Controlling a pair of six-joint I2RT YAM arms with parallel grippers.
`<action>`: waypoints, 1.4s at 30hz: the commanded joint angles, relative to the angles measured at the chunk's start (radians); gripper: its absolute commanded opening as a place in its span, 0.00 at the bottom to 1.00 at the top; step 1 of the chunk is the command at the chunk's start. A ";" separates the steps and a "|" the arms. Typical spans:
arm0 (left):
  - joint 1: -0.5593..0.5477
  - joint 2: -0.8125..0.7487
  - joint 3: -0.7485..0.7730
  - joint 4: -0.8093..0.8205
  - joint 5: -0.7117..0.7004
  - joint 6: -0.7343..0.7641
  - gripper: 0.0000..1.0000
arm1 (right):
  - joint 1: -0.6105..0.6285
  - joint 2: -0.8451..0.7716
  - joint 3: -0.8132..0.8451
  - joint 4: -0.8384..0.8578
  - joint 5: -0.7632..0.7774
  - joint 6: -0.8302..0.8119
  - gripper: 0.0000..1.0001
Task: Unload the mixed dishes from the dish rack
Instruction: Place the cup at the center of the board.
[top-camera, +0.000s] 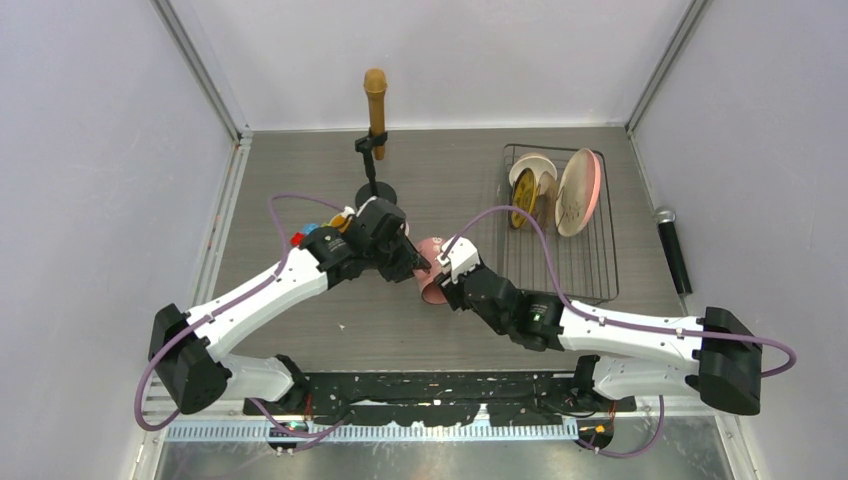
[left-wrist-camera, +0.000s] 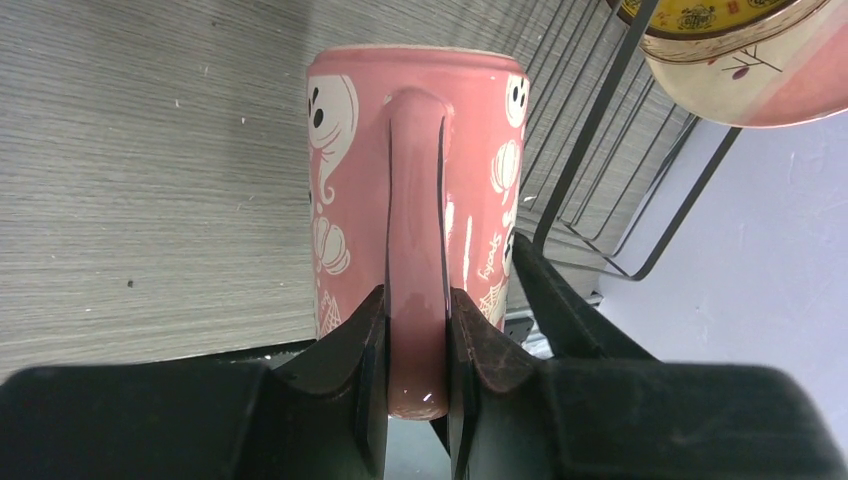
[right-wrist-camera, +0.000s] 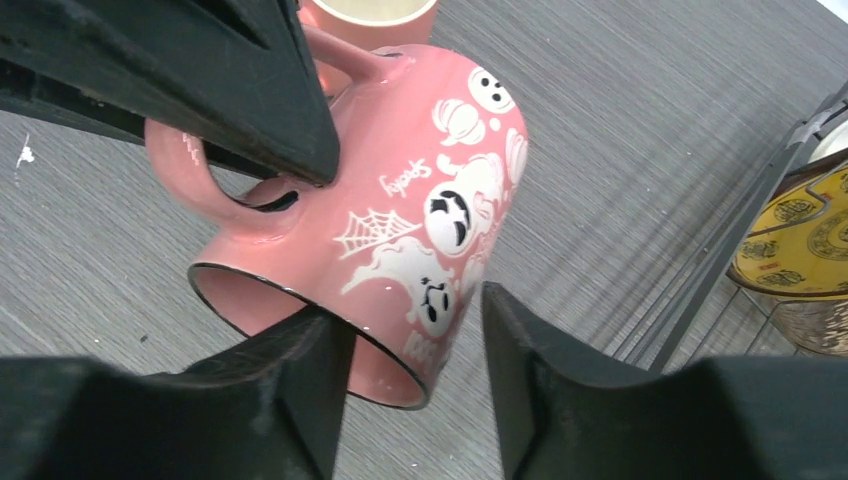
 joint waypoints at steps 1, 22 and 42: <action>0.003 -0.048 0.030 0.143 0.072 -0.013 0.00 | 0.005 0.006 -0.003 0.083 0.031 -0.012 0.51; 0.009 -0.122 -0.057 0.260 -0.029 0.189 0.93 | 0.005 -0.068 0.092 -0.136 0.109 0.154 0.00; 0.017 -0.433 -0.192 0.154 -0.421 0.466 1.00 | -0.105 0.026 0.213 -0.131 0.069 0.293 0.00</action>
